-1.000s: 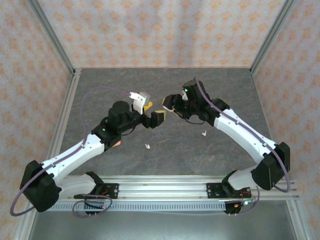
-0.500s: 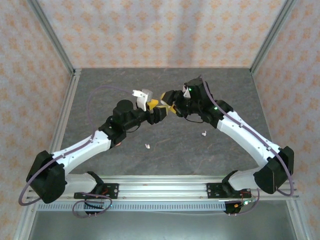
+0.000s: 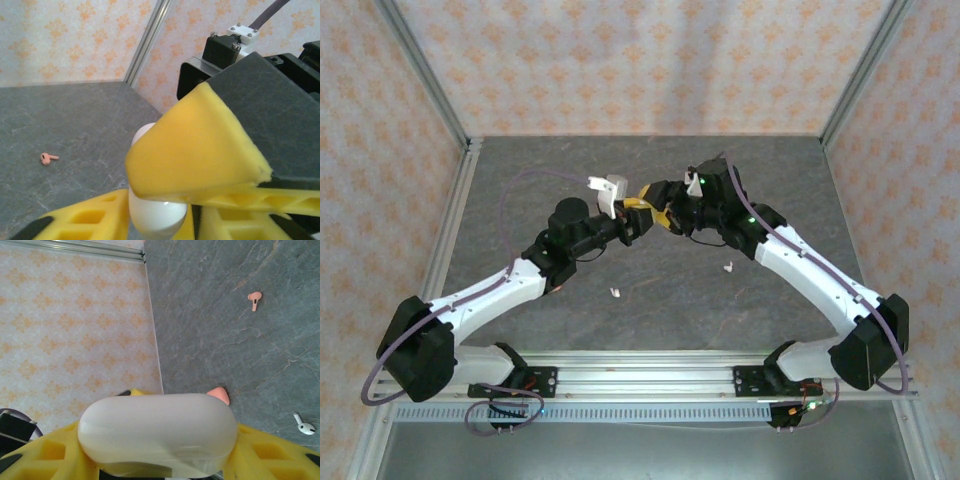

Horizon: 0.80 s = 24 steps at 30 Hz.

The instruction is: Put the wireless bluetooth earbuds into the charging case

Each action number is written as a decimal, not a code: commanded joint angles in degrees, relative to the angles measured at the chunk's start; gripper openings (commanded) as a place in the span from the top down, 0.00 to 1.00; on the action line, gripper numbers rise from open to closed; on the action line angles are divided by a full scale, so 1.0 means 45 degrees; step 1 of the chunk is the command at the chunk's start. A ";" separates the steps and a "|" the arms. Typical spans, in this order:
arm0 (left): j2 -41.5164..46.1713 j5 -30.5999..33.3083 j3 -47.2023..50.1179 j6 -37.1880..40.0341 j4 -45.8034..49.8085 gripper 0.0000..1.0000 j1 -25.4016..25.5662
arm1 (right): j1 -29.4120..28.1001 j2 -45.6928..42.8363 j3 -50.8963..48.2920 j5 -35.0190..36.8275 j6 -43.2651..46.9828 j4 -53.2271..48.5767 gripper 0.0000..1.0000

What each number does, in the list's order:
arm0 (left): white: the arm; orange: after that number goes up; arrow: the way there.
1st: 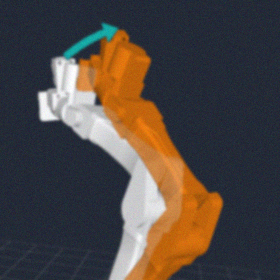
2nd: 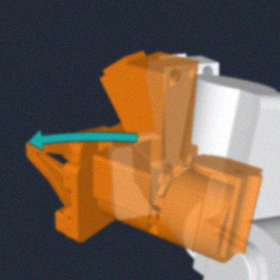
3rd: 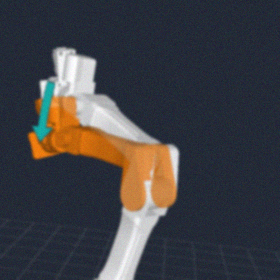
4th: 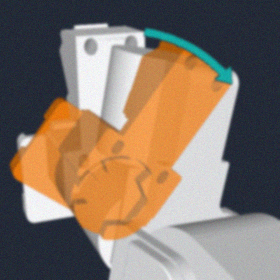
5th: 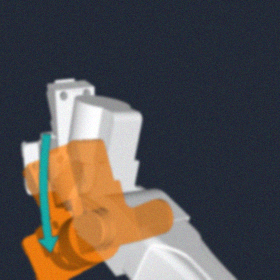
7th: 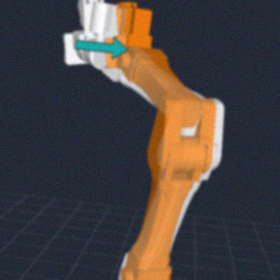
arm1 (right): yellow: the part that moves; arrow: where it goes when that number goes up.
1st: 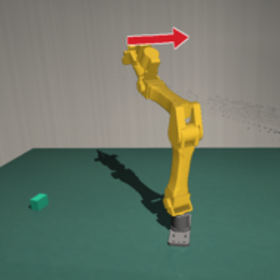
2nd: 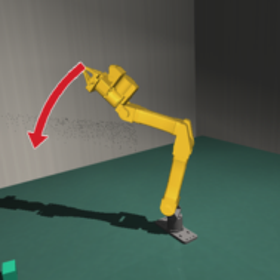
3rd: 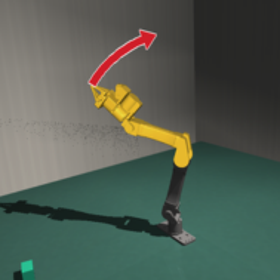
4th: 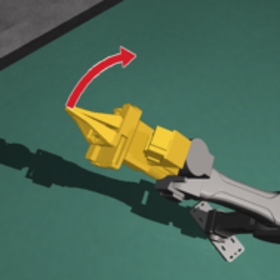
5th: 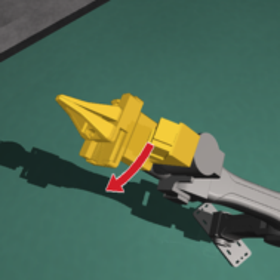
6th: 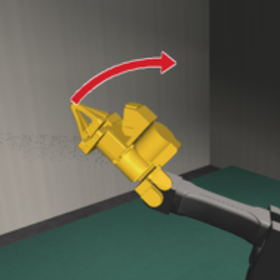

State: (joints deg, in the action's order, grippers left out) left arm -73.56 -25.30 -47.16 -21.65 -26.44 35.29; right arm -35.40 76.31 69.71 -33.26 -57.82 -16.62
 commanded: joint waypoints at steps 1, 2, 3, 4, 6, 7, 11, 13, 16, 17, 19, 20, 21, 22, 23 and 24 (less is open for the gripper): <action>-0.0048 0.0036 -0.0461 -0.0260 -0.0453 0.71 0.0043 | 0.0012 -0.0346 -0.0194 -0.0451 -0.0063 0.0438 0.46; -0.0050 0.0043 -0.0473 -0.0311 -0.0487 0.74 0.0021 | 0.0014 -0.0345 -0.0227 -0.0506 -0.0078 0.0510 0.46; -0.0053 0.0055 -0.0492 -0.0350 -0.0454 0.76 0.0040 | 0.0015 -0.0348 -0.0271 -0.0547 -0.0108 0.0598 0.46; -0.0046 0.0074 -0.0516 -0.0399 -0.0423 0.78 0.0034 | 0.0013 -0.0374 -0.0330 -0.0574 -0.0173 0.0718 0.46; -0.0057 0.0112 -0.0573 -0.0455 -0.0353 0.81 0.0030 | 0.0008 -0.0388 -0.0408 -0.0631 -0.0217 0.0886 0.46; -0.0066 0.0114 -0.0604 -0.0515 -0.0352 0.82 0.0029 | 0.0014 -0.0406 -0.0432 -0.0637 -0.0217 0.0937 0.46; -0.0156 0.0074 -0.0711 -0.0762 -0.0426 0.87 0.0029 | 0.0015 -0.0399 -0.0471 -0.0666 -0.0188 0.1004 0.43; -0.0187 0.0074 -0.0781 -0.0907 -0.0452 0.89 0.0029 | 0.0010 -0.0425 -0.0510 -0.0667 -0.0127 0.1149 0.38; -0.0179 0.0133 -0.0914 -0.1187 -0.0279 0.92 0.0009 | 0.0014 -0.0542 -0.0589 -0.0562 0.0140 0.1402 0.33; -0.0181 0.0135 -0.0964 -0.1283 -0.0150 0.93 -0.0029 | 0.0014 -0.0654 -0.0590 -0.0438 0.0365 0.1462 0.31; -0.0248 -0.0153 -0.1006 -0.1708 -0.0184 0.95 -0.0249 | 0.0077 -0.0929 -0.0580 -0.0146 0.0906 0.1373 0.28; -0.0307 -0.0464 -0.1006 -0.2105 -0.0387 0.96 -0.0452 | 0.0171 -0.1132 -0.0564 0.0009 0.1206 0.1254 0.27; -0.0390 -0.0757 -0.0971 -0.2609 -0.0620 0.96 -0.0643 | 0.0274 -0.1340 -0.0584 0.0162 0.1433 0.1164 0.26; -0.0468 -0.1087 -0.0974 -0.3053 -0.0888 0.97 -0.0848 | 0.0427 -0.1612 -0.0683 0.0323 0.1659 0.1148 0.26; -0.0511 -0.1370 -0.0980 -0.3442 -0.1070 0.97 -0.1010 | 0.0616 -0.1815 -0.0835 0.0447 0.1802 0.1261 0.26; -0.0564 -0.1567 -0.1020 -0.3717 -0.1184 0.97 -0.1142 | 0.0781 -0.2156 -0.1024 0.0521 0.1833 0.1481 0.25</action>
State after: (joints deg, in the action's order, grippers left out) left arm -75.46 -28.47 -49.82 -31.83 -27.57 31.97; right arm -33.71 70.76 66.61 -33.17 -53.28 -12.27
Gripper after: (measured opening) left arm 0.185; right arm 0.744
